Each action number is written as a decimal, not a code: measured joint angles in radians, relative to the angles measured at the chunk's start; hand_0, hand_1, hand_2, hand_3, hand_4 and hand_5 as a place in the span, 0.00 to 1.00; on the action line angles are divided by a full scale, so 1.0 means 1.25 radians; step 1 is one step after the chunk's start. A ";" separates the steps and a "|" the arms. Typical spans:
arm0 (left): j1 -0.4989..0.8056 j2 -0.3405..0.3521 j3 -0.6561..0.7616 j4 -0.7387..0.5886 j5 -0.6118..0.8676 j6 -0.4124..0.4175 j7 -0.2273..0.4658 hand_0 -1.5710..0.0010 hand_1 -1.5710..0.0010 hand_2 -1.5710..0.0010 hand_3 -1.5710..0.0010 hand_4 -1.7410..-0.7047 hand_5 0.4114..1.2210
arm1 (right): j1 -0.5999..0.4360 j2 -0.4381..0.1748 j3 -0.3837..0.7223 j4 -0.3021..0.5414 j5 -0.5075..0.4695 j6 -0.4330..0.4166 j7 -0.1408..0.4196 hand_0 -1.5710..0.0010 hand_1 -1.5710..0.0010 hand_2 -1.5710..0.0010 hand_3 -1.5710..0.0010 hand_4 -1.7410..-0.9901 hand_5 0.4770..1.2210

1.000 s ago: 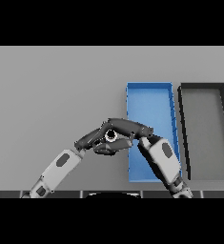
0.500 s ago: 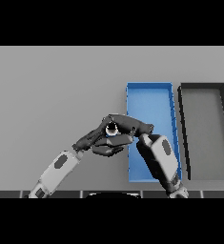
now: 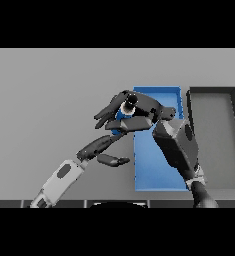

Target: Pick up the blue pipe and place it into the blue bin.

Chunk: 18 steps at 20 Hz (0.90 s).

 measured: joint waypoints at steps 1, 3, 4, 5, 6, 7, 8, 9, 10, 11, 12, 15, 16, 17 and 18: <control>0.010 0.005 -0.003 -0.005 0.003 -0.007 -0.011 1.00 1.00 1.00 1.00 0.84 0.09 | -0.026 -0.011 -0.016 0.016 -0.002 0.011 -0.021 0.00 0.00 0.00 0.00 0.33 1.00; 0.009 0.002 -0.007 -0.003 -0.003 -0.005 -0.011 1.00 1.00 1.00 1.00 0.85 0.09 | -0.093 -0.032 -0.058 0.080 0.009 -0.020 -0.039 0.00 0.00 0.00 0.00 0.33 1.00; 0.004 -0.003 -0.007 -0.006 -0.001 -0.003 -0.004 1.00 1.00 1.00 1.00 0.85 0.09 | -0.112 -0.048 -0.082 0.109 0.019 -0.029 -0.055 0.00 0.00 0.00 0.00 0.32 1.00; 0.007 -0.002 -0.009 -0.008 -0.005 0.000 0.003 1.00 1.00 1.00 1.00 0.85 0.09 | -0.123 -0.056 -0.093 0.142 0.047 -0.034 -0.068 0.00 0.00 0.00 0.00 0.32 1.00; 0.008 0.006 -0.002 -0.011 0.001 -0.002 0.007 1.00 1.00 1.00 1.00 0.86 0.09 | -0.131 -0.077 -0.111 0.167 0.072 -0.037 -0.075 0.00 0.00 0.00 0.00 0.32 1.00; 0.009 0.012 0.001 -0.012 -0.001 -0.002 0.004 1.00 1.00 1.00 1.00 0.87 0.09 | -0.136 -0.086 -0.120 0.192 0.099 -0.039 -0.083 0.00 0.00 0.00 0.00 0.32 1.00; 0.009 0.013 0.002 -0.007 -0.002 -0.001 0.007 1.00 1.00 1.00 1.00 0.87 0.08 | -0.129 -0.097 -0.127 0.214 0.128 -0.043 -0.085 0.00 0.00 0.00 0.00 0.32 1.00; 0.005 0.011 0.004 -0.004 -0.005 0.002 0.010 1.00 1.00 1.00 1.00 0.87 0.08 | -0.130 -0.109 -0.145 0.261 0.150 -0.045 -0.088 0.00 0.00 0.00 0.00 0.32 1.00; 0.008 0.016 0.007 -0.007 -0.005 0.004 0.006 1.00 1.00 1.00 1.00 0.88 0.07 | -0.116 -0.114 -0.154 0.291 0.166 -0.040 -0.088 0.00 0.00 0.00 0.00 0.32 1.00; 0.005 0.018 0.005 -0.016 -0.007 0.004 0.007 1.00 1.00 1.00 1.00 0.88 0.07 | -0.123 -0.125 -0.169 0.333 0.184 -0.040 -0.084 0.00 0.00 0.00 0.00 0.32 1.00; 0.003 0.020 0.008 -0.018 -0.006 0.006 0.014 1.00 1.00 1.00 1.00 0.88 0.07 | -0.108 -0.135 -0.184 0.359 0.194 -0.045 -0.074 0.00 0.00 0.00 0.00 0.32 1.00; 0.018 0.026 0.005 -0.022 -0.014 0.012 0.017 1.00 1.00 1.00 1.00 0.89 0.06 | -0.056 -0.142 -0.208 0.414 0.235 -0.052 -0.067 0.00 0.00 0.00 0.00 0.32 1.00; 0.020 0.036 0.008 -0.026 -0.012 0.008 0.010 1.00 1.00 1.00 1.00 0.88 0.06 | -0.026 -0.142 -0.215 0.414 0.242 -0.057 -0.066 0.00 0.00 0.00 0.00 0.32 1.00; 0.029 0.038 0.008 -0.030 -0.009 0.006 -0.001 1.00 1.00 1.00 1.00 0.88 0.06 | -0.006 -0.149 -0.221 0.420 0.248 -0.051 -0.054 0.00 0.00 0.00 0.00 0.32 1.00; 0.019 0.037 0.010 -0.031 -0.011 0.008 0.006 1.00 1.00 1.00 1.00 0.88 0.06 | 0.018 -0.144 -0.220 0.428 0.261 -0.055 -0.036 0.00 0.00 0.00 0.00 0.32 1.00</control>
